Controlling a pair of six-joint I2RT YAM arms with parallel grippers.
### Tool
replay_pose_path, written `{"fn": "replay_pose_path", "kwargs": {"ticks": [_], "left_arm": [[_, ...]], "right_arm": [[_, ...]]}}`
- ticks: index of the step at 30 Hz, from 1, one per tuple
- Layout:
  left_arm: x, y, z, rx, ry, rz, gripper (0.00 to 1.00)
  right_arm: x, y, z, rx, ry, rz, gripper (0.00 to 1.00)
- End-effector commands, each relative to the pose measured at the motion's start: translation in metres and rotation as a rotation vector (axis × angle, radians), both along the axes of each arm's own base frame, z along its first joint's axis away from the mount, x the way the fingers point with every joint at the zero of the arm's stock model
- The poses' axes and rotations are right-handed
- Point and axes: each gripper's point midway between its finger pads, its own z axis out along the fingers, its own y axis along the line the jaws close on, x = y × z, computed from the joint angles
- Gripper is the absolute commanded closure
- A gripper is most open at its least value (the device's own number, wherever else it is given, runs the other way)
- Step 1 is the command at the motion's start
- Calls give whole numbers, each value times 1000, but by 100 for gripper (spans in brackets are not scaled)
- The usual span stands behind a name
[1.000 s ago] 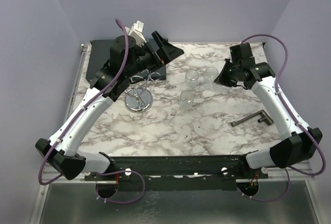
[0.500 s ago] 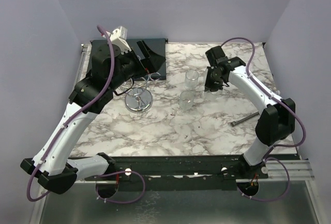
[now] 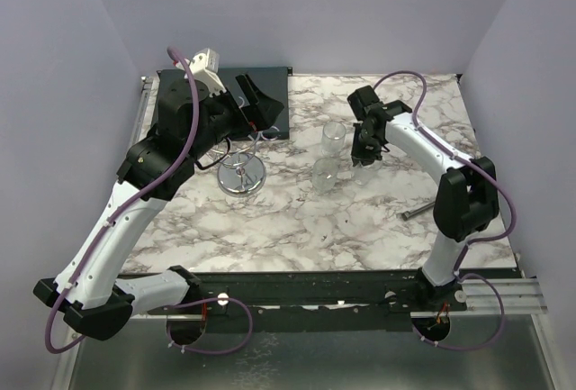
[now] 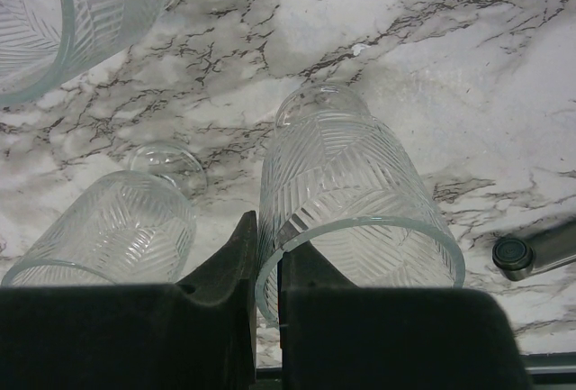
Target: Take the wine glass off the wine glass rack
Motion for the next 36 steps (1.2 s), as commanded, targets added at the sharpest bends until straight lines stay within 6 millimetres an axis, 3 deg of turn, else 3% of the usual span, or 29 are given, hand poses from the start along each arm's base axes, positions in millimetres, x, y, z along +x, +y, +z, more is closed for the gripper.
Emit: {"fn": "replay_pose_path", "kwargs": {"ticks": [1, 9, 21, 25, 36], "left_arm": [[-1, 9, -6, 31, 1, 28, 1], [0, 8, -9, 35, 12, 26, 1], [1, 5, -12, 28, 28, 20, 1], [1, 4, -12, 27, 29, 17, 1], [6, 2, -16, 41, 46, 22, 1]], "right_arm": [[5, -3, -3, -38, -8, 4, 99], [5, 0, -11, -29, 4, 16, 90], [7, 4, 2, -10, -24, 28, 69], [8, 7, 17, 7, -51, 32, 66], [6, 1, 90, 51, -212, 24, 47]]}}
